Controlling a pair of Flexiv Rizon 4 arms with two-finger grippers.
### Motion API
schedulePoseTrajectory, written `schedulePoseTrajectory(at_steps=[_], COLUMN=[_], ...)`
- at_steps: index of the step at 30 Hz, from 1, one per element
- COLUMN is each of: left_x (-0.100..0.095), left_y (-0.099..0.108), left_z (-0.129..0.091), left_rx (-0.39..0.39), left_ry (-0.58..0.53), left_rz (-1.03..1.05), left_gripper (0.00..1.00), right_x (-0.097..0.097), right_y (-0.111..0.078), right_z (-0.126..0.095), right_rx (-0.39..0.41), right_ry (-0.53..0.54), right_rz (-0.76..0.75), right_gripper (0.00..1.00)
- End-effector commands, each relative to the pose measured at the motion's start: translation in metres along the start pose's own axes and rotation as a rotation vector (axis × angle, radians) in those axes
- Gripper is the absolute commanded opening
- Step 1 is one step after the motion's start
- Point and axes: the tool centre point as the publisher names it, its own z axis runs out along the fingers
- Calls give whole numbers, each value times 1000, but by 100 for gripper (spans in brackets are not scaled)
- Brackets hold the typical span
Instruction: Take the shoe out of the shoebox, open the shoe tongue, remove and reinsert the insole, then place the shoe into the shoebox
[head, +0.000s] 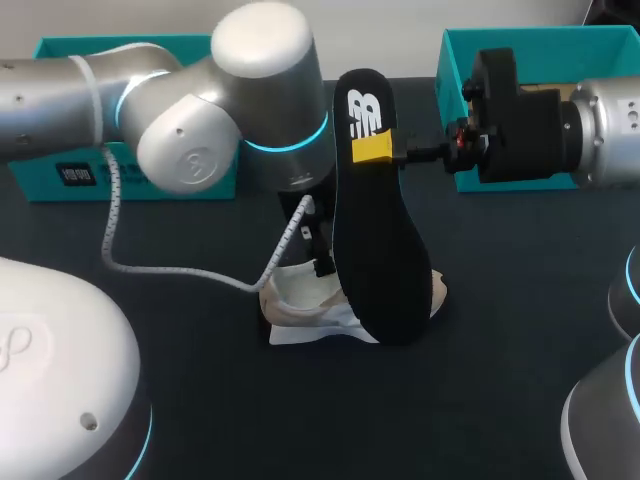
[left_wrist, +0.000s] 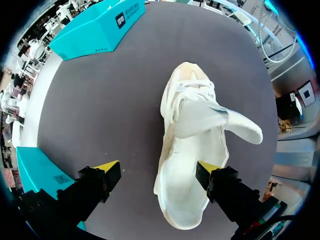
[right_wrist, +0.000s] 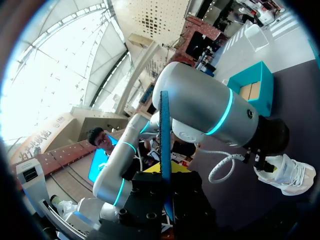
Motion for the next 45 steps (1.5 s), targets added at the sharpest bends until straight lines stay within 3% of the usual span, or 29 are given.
schedulePoseTrajectory(at_steps=[1,13,27,29,32,34,38,45], left_x=[-7,-2,-4,-5,-6,-5,-2,-1], left_y=[-18,-23,-9,-10,-12,-13,-11,-10], left_z=[28,56,50,51,52,52,53,55], left_rx=[-9,-13,-6,-7,-8,-7,-9,-24], left_ry=[23,31,61,62,66,67,76,122], left_rz=[-2,-27,-34,-35,-32,-29,-18,9], left_gripper=[100,100,95,87,49,41,0,0], right_x=[-1,-1,-1,-1,-1,-1,-1,-1], right_y=[1,1,1,1,1,1,1,1], right_z=[4,4,4,4,4,4,4,4], right_rx=[2,2,2,2,2,2,2,2], right_ry=[-1,-1,-1,-1,-1,-1,-1,-1], right_rz=[1,1,1,1,1,1,1,1], right_gripper=[0,0,0,0,0,0,0,0])
